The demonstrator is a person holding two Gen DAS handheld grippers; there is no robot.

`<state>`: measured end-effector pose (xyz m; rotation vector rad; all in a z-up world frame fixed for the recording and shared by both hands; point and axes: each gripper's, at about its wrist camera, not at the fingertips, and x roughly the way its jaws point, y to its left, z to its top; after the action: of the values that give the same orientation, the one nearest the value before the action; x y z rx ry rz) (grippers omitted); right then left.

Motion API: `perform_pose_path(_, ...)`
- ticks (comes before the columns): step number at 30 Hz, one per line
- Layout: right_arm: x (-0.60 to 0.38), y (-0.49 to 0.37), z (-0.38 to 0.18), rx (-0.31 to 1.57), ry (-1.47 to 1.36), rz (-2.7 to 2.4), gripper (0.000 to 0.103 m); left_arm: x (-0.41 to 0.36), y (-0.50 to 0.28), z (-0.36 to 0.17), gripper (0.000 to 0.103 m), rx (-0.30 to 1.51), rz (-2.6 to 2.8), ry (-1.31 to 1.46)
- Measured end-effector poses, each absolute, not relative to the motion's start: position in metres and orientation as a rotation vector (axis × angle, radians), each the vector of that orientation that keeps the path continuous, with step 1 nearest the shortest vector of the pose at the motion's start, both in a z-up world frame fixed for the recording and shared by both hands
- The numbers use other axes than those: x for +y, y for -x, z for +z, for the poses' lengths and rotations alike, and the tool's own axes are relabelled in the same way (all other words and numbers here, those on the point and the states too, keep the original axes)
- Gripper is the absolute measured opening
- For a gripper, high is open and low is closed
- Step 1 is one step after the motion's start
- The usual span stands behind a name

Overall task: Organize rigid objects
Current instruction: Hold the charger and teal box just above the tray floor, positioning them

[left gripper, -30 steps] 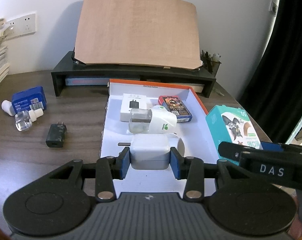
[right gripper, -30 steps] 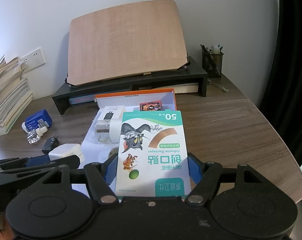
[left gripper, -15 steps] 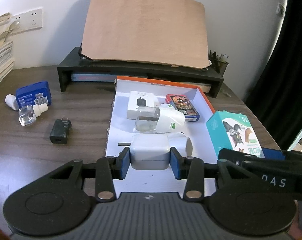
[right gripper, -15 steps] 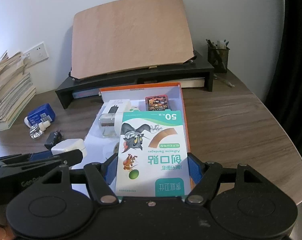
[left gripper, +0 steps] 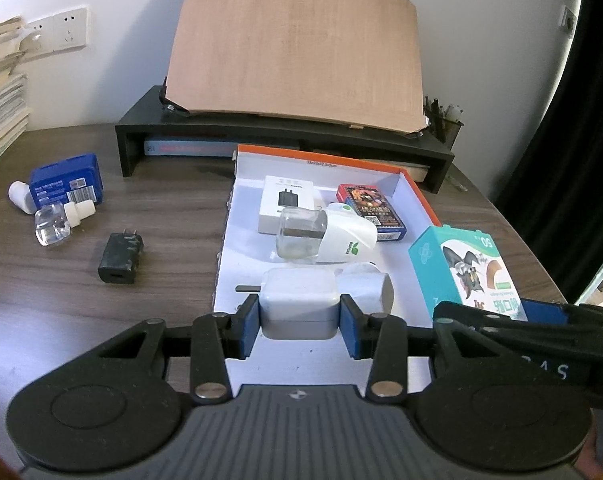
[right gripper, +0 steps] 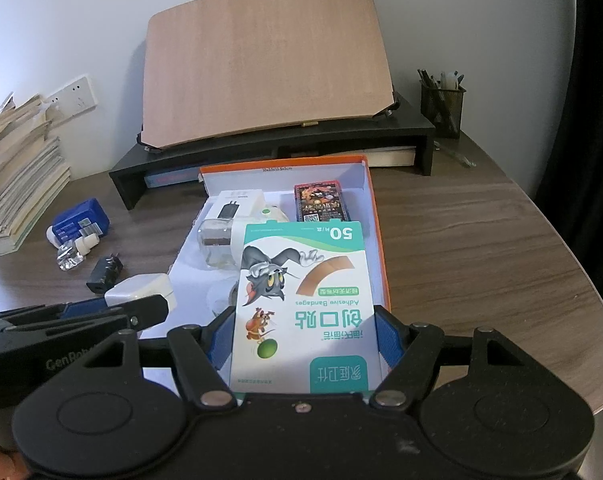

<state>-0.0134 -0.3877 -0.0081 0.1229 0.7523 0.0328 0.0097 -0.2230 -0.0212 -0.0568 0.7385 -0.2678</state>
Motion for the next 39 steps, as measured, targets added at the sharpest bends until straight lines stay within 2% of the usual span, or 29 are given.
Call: perform_pose_path(39, -0.392, -0.001, -0.017, 0.779, -0.131, 0.005, 0.084, -0.229, -0.025, -0.03, 0.042, 0.761, -0.285, 0.039)
